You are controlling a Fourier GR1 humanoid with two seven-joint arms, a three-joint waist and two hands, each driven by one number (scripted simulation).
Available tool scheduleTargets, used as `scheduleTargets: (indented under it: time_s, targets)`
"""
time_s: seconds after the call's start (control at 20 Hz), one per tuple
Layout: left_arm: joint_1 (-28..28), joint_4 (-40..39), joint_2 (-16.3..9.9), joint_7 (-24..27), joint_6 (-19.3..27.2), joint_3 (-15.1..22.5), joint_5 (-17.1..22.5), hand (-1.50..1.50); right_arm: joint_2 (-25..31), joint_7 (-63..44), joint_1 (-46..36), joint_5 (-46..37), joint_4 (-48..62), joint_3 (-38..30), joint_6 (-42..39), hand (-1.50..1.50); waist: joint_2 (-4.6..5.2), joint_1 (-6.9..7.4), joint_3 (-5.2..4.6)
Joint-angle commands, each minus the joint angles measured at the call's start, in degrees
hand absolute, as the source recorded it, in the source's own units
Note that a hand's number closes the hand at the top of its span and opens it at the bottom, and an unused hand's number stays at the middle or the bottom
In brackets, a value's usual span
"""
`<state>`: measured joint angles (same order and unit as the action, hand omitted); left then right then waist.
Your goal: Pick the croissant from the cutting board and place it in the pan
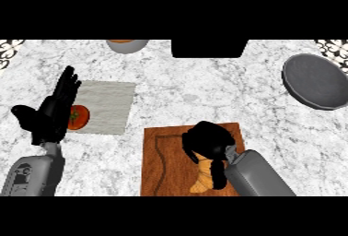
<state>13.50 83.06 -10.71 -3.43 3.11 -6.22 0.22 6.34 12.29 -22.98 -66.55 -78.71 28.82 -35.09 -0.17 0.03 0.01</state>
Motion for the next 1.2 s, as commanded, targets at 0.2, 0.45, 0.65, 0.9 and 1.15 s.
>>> scheduleTargets:
  time_s: [0.2, 0.45, 0.65, 0.9, 1.15]
  targets:
    - [-1.62, 0.31, 0.06, 0.18, 0.44, -0.37, -0.11, 0.0, -6.21, -32.59, 0.06, -0.52, 2.01, -22.15, 11.04, 1.5, 0.01, -1.37, -0.02]
    - [-1.87, 2.11, 0.41, -0.67, -0.12, 1.1, -0.46, 0.0, -6.3, -47.5, -7.21, -3.83, -4.51, -21.83, 23.62, 1.5, -0.27, 1.0, 0.01]
    - [0.94, 0.76, 1.84, -1.75, 2.12, 1.62, -1.71, 0.0, -6.32, -53.91, -13.56, -2.51, -6.27, -22.44, 27.51, 1.5, 0.15, 0.47, -0.01]
    - [-0.9, 1.82, -0.4, -0.77, -0.9, -0.18, 0.41, 0.0, -5.46, -54.64, -16.27, -5.29, -3.49, -27.48, 34.57, 1.5, 0.24, 0.62, 0.0]
    - [-0.87, 4.0, 2.75, -3.07, 1.96, 2.61, -1.6, 0.0, -3.19, -49.15, -14.36, 5.45, -7.36, -37.39, 40.64, 1.5, 0.17, 0.18, 0.12]
